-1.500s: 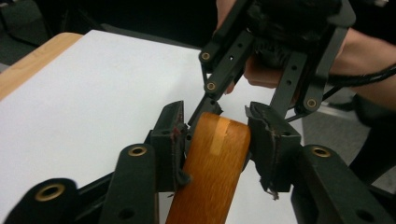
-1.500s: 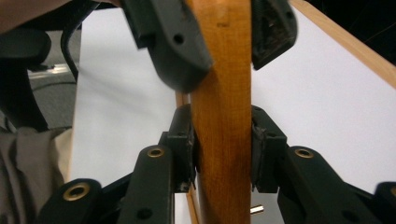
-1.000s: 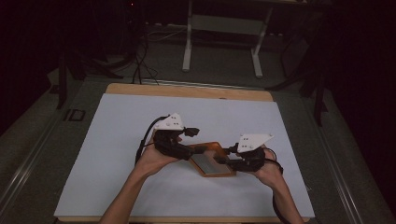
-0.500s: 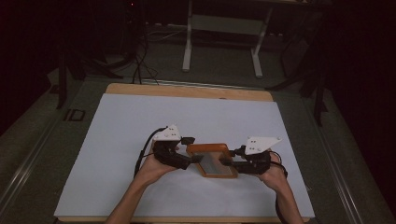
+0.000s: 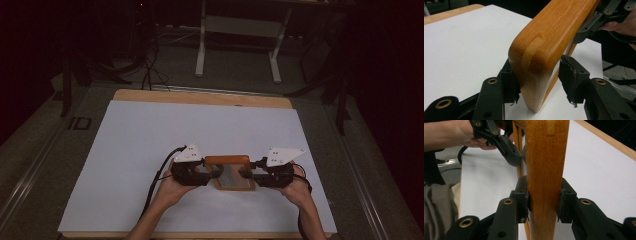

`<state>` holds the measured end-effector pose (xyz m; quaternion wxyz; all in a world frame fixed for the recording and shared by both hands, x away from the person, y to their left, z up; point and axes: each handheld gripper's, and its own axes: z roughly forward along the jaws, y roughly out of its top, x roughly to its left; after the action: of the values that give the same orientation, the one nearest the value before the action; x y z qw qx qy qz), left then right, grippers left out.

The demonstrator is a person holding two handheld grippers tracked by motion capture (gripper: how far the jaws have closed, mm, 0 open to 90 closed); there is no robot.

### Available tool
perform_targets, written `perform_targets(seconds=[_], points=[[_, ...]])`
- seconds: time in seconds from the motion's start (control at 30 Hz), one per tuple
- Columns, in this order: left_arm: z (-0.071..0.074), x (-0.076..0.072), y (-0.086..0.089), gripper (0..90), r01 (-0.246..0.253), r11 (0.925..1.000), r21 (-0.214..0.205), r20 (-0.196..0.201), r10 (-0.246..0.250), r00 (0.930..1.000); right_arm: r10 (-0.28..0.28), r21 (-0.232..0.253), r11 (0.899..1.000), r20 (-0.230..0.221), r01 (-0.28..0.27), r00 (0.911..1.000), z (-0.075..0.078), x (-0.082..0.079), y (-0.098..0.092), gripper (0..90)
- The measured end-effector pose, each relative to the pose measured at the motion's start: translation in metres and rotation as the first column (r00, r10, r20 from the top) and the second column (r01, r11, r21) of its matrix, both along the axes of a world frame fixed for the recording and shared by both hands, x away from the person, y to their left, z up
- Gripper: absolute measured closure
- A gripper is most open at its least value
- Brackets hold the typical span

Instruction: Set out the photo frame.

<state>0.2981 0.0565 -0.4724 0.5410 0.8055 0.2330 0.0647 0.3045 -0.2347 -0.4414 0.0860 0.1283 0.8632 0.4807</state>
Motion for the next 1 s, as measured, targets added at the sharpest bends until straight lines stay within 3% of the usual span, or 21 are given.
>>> perform_targets(seconds=[0.1, 0.33, 0.57, 0.8, 1.0], points=[[0.001, -0.003, -0.001, 56.1, -0.002, 1.0000, 0.008, 0.017, 0.002, 0.9999, -0.009, -0.016, 1.000, -0.002, 0.009, 1.0000, 0.000, 0.001, 0.000, 64.9], [0.005, -0.005, 0.001, 56.3, -0.025, 0.9995, 0.017, 0.032, 0.024, 0.9992, -0.014, 0.002, 1.000, -0.016, 0.014, 0.9998, -0.004, 0.003, 0.001, 64.1], [0.014, -0.006, 0.023, 56.5, -0.061, 0.9981, 0.008, 0.039, 0.060, 0.9974, -0.027, 0.029, 0.999, -0.038, 0.028, 0.9989, -0.009, 0.008, 0.021, 62.5], [0.014, -0.005, 0.048, 55.5, -0.104, 0.9943, 0.021, -0.005, 0.104, 0.9945, -0.042, 0.059, 0.997, -0.084, 0.047, 0.9956, -0.016, 0.014, 0.049, 61.2], [0.015, -0.005, 0.056, 54.8, -0.126, 0.9919, 0.013, -0.027, 0.126, 0.9916, -0.044, 0.094, 0.994, -0.136, 0.057, 0.9898, -0.025, 0.016, 0.060, 61.0]])
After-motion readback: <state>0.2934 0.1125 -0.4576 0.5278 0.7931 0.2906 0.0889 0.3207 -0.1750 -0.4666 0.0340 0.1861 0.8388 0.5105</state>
